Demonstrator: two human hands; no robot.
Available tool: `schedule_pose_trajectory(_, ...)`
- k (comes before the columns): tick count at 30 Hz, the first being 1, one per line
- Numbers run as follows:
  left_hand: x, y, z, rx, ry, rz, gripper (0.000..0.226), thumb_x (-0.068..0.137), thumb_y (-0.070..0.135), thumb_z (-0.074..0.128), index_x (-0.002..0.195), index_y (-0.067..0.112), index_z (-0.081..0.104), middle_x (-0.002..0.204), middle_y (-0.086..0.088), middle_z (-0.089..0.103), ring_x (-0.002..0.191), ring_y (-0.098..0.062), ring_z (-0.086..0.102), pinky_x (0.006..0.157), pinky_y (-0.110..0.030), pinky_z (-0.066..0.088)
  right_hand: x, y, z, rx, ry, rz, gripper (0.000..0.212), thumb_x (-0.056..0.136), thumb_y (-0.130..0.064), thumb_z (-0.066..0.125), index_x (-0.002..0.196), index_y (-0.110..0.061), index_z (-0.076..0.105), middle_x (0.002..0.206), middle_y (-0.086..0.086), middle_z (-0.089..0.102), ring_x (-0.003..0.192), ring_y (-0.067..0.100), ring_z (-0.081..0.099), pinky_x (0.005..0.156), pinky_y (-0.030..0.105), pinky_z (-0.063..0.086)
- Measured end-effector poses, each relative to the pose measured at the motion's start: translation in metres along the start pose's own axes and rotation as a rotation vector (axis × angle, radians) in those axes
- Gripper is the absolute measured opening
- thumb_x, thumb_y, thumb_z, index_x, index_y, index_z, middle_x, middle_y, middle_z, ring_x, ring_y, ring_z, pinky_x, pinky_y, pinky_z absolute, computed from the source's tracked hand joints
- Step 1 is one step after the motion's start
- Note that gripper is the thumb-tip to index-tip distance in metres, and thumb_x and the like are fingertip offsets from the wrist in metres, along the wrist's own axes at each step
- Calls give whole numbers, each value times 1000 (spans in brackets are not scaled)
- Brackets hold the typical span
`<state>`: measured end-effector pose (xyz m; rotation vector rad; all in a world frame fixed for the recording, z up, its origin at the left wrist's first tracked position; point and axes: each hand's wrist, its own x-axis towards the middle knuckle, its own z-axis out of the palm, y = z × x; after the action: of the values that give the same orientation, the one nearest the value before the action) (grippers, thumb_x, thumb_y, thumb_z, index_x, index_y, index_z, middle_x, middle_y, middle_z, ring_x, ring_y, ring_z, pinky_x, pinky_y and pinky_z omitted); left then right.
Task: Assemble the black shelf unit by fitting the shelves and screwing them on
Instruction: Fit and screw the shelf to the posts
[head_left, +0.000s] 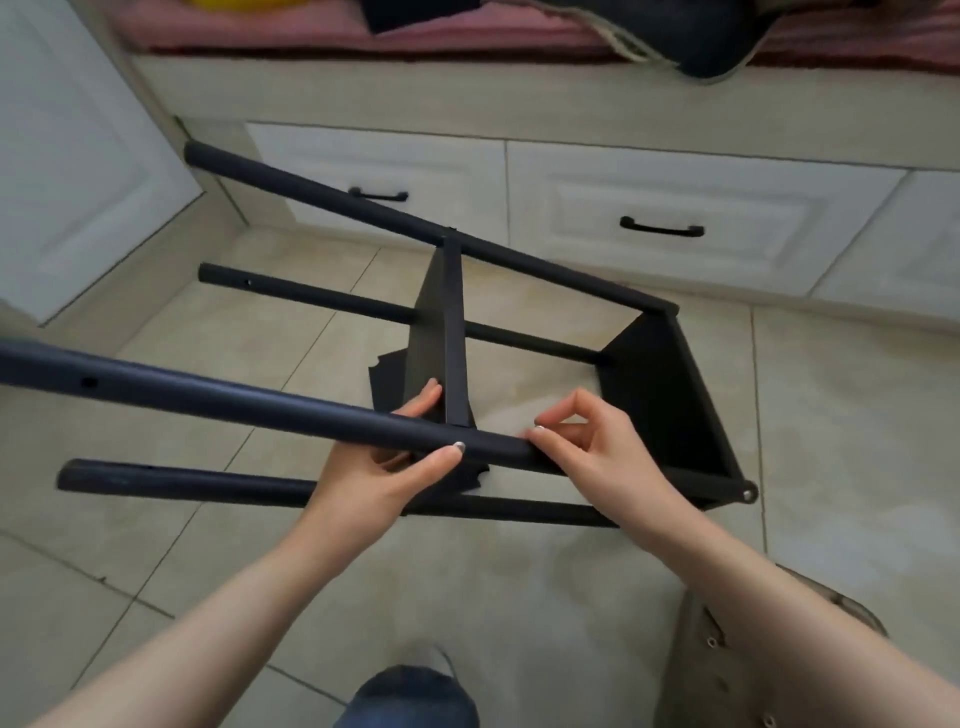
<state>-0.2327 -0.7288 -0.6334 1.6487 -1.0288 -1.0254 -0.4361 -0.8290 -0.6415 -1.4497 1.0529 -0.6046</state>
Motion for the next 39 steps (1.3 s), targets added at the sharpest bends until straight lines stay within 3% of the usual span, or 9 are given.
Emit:
schedule_pose_trajectory(6, -8, -48, 11, -109, 78, -61, 63, 69, 39, 80, 125, 58, 58, 106, 29, 72, 104, 9, 66, 77, -6, 51, 6, 14, 7, -117, -106, 51, 10, 94, -20, 66, 93, -17, 56, 86, 2, 77, 85, 11, 73, 84, 32, 57)
schedule_pose_trajectory(10, -13, -72, 22, -188, 93, -88, 74, 63, 44, 81, 134, 47, 57, 118, 25, 71, 112, 5, 65, 80, -9, 52, 6, 28, 10, -196, -132, 37, 11, 94, -19, 66, 90, -19, 55, 86, -1, 76, 81, 6, 71, 72, 24, 54)
schedule_pose_trajectory(18, -28, -111, 37, -315, 91, -156, 72, 68, 41, 81, 136, 41, 57, 122, 16, 71, 115, -4, 66, 84, -13, 53, 0, 56, 18, -320, -153, -35, 14, 92, -16, 68, 87, -24, 57, 90, -10, 74, 93, -3, 68, 84, 21, 56)
schedule_pose_trajectory(24, -35, -121, 43, -372, 142, -185, 65, 71, 37, 79, 133, 35, 60, 123, 6, 73, 117, -8, 66, 88, -14, 53, -1, 66, 24, -343, -148, -84, 17, 91, -14, 69, 86, -26, 57, 86, -16, 73, 88, -4, 69, 78, 16, 55)
schedule_pose_trajectory(30, -43, -118, 53, -380, 262, -305, 52, 66, 42, 79, 114, 25, 72, 107, 6, 78, 106, -6, 70, 84, -13, 53, -2, 73, 25, -389, -134, -74, 16, 91, -15, 69, 86, -23, 56, 83, -12, 72, 85, -2, 69, 77, 23, 56)
schedule_pose_trajectory(32, -48, -119, 57, -374, 304, -401, 53, 59, 48, 80, 103, 18, 77, 97, 5, 79, 100, -8, 72, 82, -18, 54, -4, 78, 26, -397, -144, -64, 18, 90, -13, 69, 84, -24, 56, 83, -12, 72, 85, -1, 68, 77, 24, 55)
schedule_pose_trajectory(35, -52, -118, 62, -371, 318, -504, 56, 53, 52, 80, 98, 19, 78, 99, 8, 79, 96, 0, 72, 91, -28, 50, -7, 83, 27, -421, -162, -52, 19, 91, -15, 68, 85, -27, 55, 86, -12, 71, 92, 5, 67, 84, 34, 55)
schedule_pose_trajectory(39, -52, -109, 61, -133, 289, -522, 52, 61, 62, 69, 91, 21, 78, 88, 11, 79, 89, -2, 73, 91, -31, 54, -8, 85, 27, -431, -177, -49, 19, 93, -20, 66, 85, -31, 53, 90, -14, 70, 101, 18, 63, 88, 42, 53)
